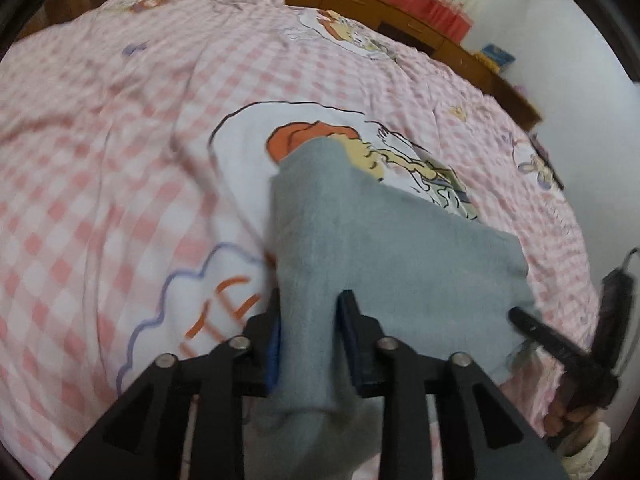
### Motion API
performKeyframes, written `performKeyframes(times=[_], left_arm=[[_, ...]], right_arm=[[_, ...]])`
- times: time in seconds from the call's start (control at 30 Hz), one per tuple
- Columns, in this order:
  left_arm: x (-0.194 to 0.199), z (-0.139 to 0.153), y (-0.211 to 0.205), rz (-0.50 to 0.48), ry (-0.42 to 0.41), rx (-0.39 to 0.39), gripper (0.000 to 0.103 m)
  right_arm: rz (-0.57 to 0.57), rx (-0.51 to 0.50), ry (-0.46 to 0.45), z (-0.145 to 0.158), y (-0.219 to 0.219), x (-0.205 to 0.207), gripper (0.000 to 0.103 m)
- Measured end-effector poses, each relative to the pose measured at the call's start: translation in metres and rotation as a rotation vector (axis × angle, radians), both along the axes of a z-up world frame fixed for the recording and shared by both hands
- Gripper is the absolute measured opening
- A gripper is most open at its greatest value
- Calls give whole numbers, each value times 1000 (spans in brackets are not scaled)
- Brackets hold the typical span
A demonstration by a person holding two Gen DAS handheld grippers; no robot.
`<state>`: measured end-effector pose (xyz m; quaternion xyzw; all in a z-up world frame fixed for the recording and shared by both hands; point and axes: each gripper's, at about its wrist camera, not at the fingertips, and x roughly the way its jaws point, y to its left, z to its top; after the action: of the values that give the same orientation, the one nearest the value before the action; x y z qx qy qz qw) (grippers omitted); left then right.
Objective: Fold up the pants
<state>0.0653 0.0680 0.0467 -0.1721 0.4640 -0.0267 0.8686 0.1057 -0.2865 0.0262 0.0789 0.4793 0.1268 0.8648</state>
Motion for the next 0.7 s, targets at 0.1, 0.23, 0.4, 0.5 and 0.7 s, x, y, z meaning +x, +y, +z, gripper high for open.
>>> performKeyframes(times=[0.1,0.23,0.4,0.5,0.7], left_arm=[[-22,7,12,19,-39,-2,44],[-45,18,20,38,-74,-12,46],[-53,14,20,26,-61,-62,47],[-52,4,18,40,-38,-79,47],[-60,-8,18,43,-27,-143,30]], right_arm=[[0,-23,13,-3,-5,4,35],[-23,-119,-23,18,-5,-1,38],[-56,-178,-112,50,0,-21,39],[-20,-118,-122,62,11,-24,41],[181,-16,-86,61,79,-12,41]])
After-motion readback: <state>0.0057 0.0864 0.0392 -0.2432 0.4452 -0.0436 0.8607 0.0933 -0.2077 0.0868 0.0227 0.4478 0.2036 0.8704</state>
